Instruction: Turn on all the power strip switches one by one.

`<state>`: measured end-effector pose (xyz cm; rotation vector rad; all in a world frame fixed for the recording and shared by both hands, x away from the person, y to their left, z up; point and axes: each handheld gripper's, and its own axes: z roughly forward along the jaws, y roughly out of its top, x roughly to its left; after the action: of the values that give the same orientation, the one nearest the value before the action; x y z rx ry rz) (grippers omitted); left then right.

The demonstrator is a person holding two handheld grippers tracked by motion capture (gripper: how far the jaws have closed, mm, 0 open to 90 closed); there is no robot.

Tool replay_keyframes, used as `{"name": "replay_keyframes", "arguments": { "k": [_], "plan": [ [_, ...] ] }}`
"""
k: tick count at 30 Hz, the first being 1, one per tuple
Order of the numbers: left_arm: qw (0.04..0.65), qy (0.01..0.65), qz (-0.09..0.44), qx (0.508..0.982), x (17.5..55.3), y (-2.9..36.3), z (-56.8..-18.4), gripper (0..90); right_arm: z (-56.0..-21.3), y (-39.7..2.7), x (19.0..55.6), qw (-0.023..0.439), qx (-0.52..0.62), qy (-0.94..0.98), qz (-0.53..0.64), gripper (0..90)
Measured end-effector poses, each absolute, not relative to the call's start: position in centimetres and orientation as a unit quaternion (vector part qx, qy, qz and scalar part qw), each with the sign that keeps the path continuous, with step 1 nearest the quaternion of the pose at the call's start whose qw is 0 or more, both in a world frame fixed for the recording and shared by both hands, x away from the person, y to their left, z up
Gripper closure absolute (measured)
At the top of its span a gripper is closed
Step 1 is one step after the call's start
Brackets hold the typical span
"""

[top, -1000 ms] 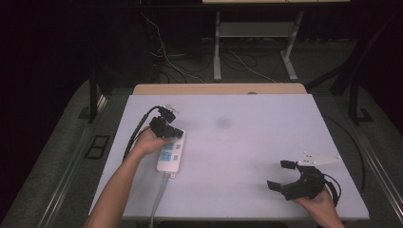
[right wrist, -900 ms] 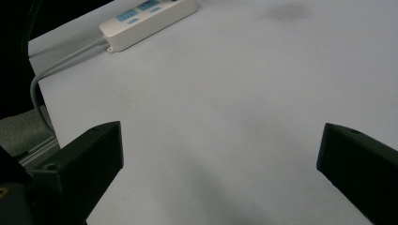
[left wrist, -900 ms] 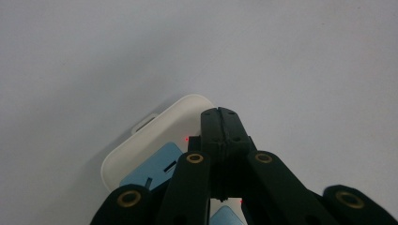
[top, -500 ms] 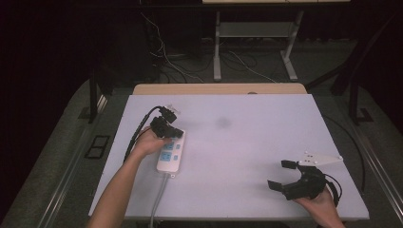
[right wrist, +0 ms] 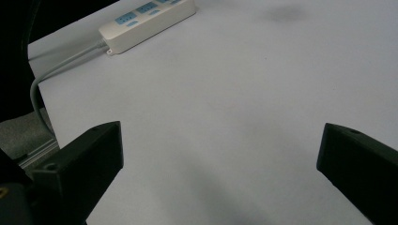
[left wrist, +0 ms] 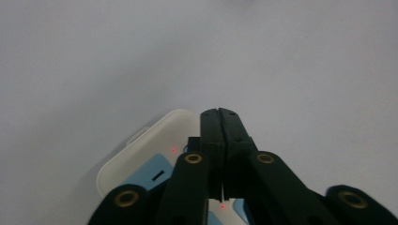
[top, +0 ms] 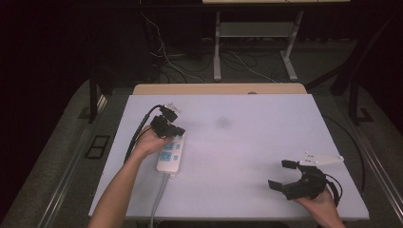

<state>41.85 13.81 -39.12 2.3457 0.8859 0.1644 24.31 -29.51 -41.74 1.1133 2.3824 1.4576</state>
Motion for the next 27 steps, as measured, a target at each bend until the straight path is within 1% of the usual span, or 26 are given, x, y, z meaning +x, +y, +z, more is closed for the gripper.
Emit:
{"name": "replay_keyframes", "arguments": {
  "k": [3, 5, 9, 10, 13, 16, 18, 21, 27],
  "plan": [
    [0.315, 0.331, 0.064, 0.887, 41.4, 13.8, -38.6, 79.7, -41.7, -29.5, 24.3, 0.068, 0.369, 0.79, 0.485, 0.6],
    [0.326, 0.331, 0.062, 0.883, 41.0, 13.9, -38.2, 74.2, -41.7, -29.5, 24.3, 0.068, 0.369, 0.79, 0.485, 0.6],
    [0.348, 0.329, 0.069, 0.876, 40.1, 14.4, -37.3, 58.3, -41.7, -29.5, 24.2, 0.068, 0.369, 0.79, 0.485, 0.6],
    [0.348, 0.331, 0.07, 0.874, 39.9, 14.6, -37.1, 52.8, -41.6, -29.5, 24.2, 0.069, 0.369, 0.789, 0.486, 0.6],
    [0.351, 0.344, 0.067, 0.868, 39.5, 15.0, -36.7, 28.7, -41.6, -29.5, 24.2, 0.068, 0.37, 0.789, 0.486, 0.6],
    [0.361, 0.342, 0.072, 0.865, 38.7, 15.3, -36.2, 14.1, -41.6, -29.4, 24.2, 0.069, 0.369, 0.789, 0.486, 0.6],
    [0.37, 0.344, 0.076, 0.86, 37.9, 15.6, -35.9, 11.7, -41.6, -29.4, 24.2, 0.069, 0.368, 0.789, 0.487, 0.6],
    [0.377, 0.348, 0.072, 0.855, 36.9, 15.9, -35.8, 0.0, -41.6, -29.4, 24.2, 0.068, 0.369, 0.789, 0.487, 0.5],
    [0.404, 0.358, 0.08, 0.838, 34.9, 17.1, -36.0, 0.0, -41.5, -29.3, 24.1, 0.069, 0.368, 0.789, 0.488, 0.6]
  ]
}}
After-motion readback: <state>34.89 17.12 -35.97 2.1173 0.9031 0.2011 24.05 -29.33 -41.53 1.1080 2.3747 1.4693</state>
